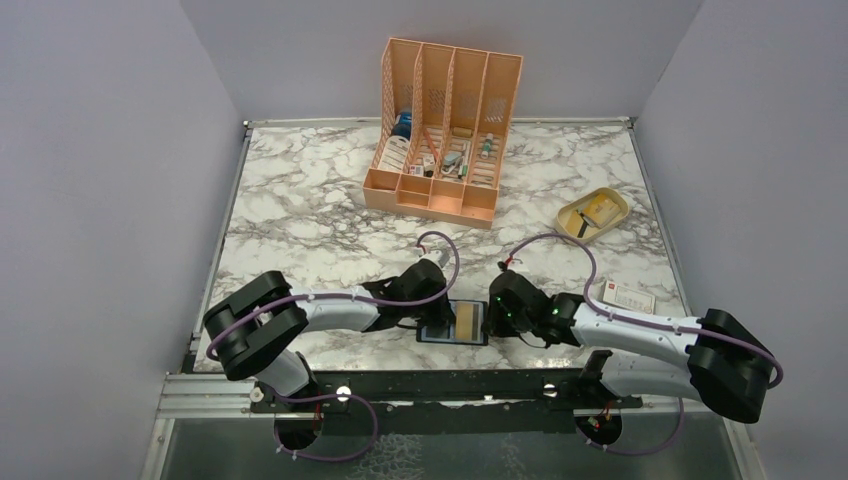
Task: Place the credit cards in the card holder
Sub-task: Insert the credit card into the card holder, then close the card holder at the center of the board.
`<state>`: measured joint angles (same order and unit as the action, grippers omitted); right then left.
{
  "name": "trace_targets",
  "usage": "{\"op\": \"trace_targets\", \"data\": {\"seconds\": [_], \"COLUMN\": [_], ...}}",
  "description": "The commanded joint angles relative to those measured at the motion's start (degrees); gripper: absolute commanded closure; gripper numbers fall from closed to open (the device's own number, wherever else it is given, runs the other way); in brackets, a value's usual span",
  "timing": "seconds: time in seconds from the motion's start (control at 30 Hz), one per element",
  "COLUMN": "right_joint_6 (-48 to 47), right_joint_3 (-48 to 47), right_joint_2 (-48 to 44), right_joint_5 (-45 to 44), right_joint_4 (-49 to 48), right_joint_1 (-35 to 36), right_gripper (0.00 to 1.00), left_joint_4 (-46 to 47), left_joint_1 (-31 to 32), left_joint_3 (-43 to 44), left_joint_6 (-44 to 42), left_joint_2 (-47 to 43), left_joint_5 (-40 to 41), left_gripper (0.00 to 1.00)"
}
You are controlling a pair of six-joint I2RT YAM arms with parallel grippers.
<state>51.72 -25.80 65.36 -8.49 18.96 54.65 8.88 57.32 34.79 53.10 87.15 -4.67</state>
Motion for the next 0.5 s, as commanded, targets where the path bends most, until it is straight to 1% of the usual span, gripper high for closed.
{"op": "trace_targets", "data": {"seconds": [0.0,0.03,0.27,0.4,0.47], "right_joint_6": [-1.7,-1.8,-1.7,-1.4,-1.0], "right_joint_3": [-3.8,-4.4,-7.0,-8.4,-8.9], "right_joint_2": [-1.6,-2.3,-6.1,-6.1,-5.9], "right_joint_5": [-0.4,-0.8,-4.6,-6.5,-6.9], "right_joint_4": [1.8,3.1,9.3,12.8,14.4], "right_joint_1": [0.1,0.1,0.1,0.1,0.1], "right_gripper": [0.82,0.79,0.69,0.64,0.61], "left_joint_4": [-0.3,-1.0,-5.2,-7.4,-8.3], "left_joint_1": [0.6,0.6,-0.9,-3.8,-5.6], "left_joint_3": [2.6,2.8,3.3,2.2,1.3], "left_joint_6": [-1.2,-1.6,-4.1,-5.4,-6.1], "left_joint_2": [-0.2,-0.6,-4.9,-8.1,-9.8], "left_joint_5": [-0.5,-0.1,2.6,3.3,2.6], "left_gripper": [1.00,1.00,0.72,0.62,0.59]}}
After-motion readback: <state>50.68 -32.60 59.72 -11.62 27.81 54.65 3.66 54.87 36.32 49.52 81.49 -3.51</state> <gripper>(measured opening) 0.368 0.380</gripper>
